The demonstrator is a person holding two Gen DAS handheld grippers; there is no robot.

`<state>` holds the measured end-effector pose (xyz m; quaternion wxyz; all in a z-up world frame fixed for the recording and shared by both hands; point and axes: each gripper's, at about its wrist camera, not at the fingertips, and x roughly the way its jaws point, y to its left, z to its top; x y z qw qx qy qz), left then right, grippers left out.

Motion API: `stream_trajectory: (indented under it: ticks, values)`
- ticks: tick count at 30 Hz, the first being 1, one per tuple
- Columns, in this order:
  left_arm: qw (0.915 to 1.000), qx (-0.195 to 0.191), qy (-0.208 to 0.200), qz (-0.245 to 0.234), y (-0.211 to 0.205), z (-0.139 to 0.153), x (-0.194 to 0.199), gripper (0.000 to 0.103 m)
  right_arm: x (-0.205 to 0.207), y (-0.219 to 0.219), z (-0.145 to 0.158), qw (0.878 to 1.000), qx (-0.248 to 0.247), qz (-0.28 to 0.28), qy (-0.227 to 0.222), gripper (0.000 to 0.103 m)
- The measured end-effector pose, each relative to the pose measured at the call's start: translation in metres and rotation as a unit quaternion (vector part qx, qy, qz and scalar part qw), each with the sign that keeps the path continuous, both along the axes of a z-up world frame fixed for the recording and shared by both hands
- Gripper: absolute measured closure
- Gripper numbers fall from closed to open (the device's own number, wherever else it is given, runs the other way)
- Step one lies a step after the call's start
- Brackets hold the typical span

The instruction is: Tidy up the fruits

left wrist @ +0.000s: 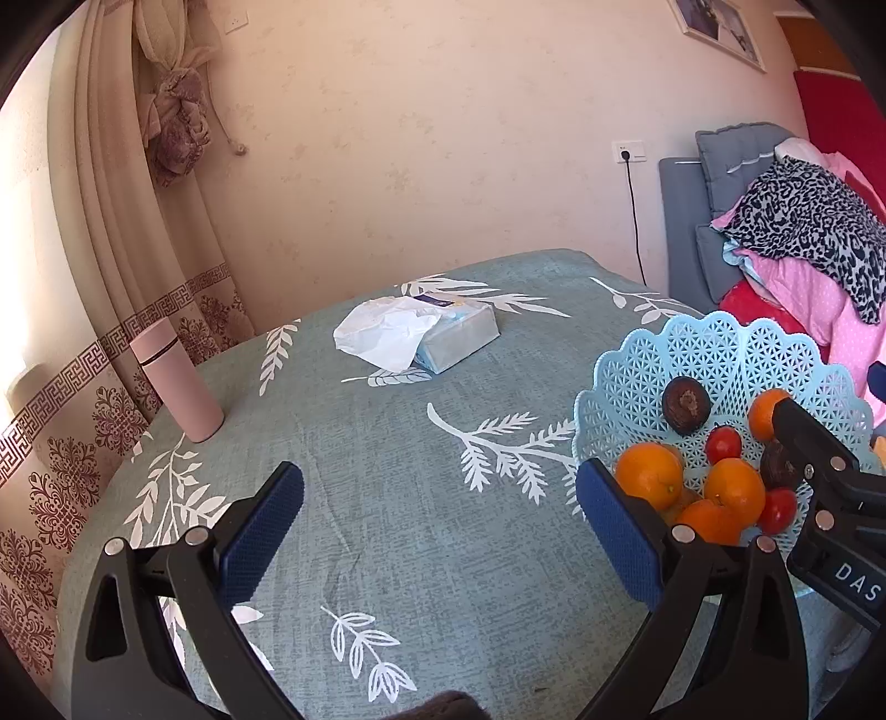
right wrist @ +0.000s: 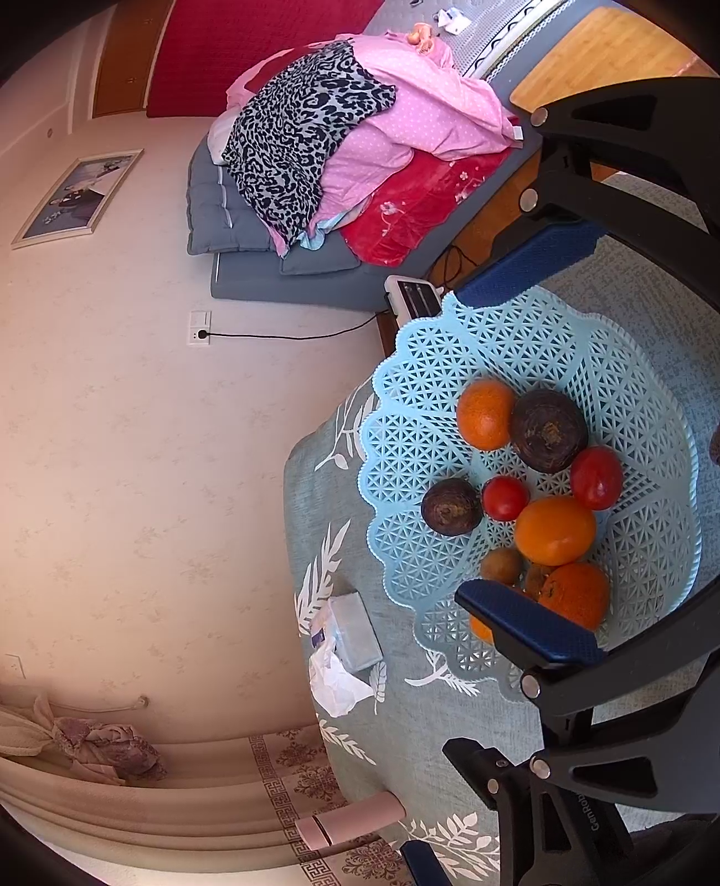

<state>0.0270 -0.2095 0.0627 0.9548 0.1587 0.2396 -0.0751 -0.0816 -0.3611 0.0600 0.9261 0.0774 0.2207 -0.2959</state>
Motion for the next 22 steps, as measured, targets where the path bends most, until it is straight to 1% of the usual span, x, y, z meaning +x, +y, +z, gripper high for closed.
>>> stream_trajectory:
  ticks: [11, 16, 22]
  values:
    - [0.9999, 0.006, -0.011, -0.004, -0.003, 0.0, -0.003, 0.005, -0.002, -0.001, 0.0, 1.0, 0.002, -0.002, 0.003, 0.003]
    - [1.0, 0.003, 0.0, -0.001, -0.001, 0.0, -0.003, 0.005, -0.002, -0.001, 0.001, 1.0, 0.002, -0.004, 0.003, 0.003]
    - [0.9997, -0.008, 0.014, 0.021, 0.016, 0.002, -0.004, 0.005, 0.0, -0.001, 0.002, 1.0, 0.001, -0.011, 0.007, 0.003]
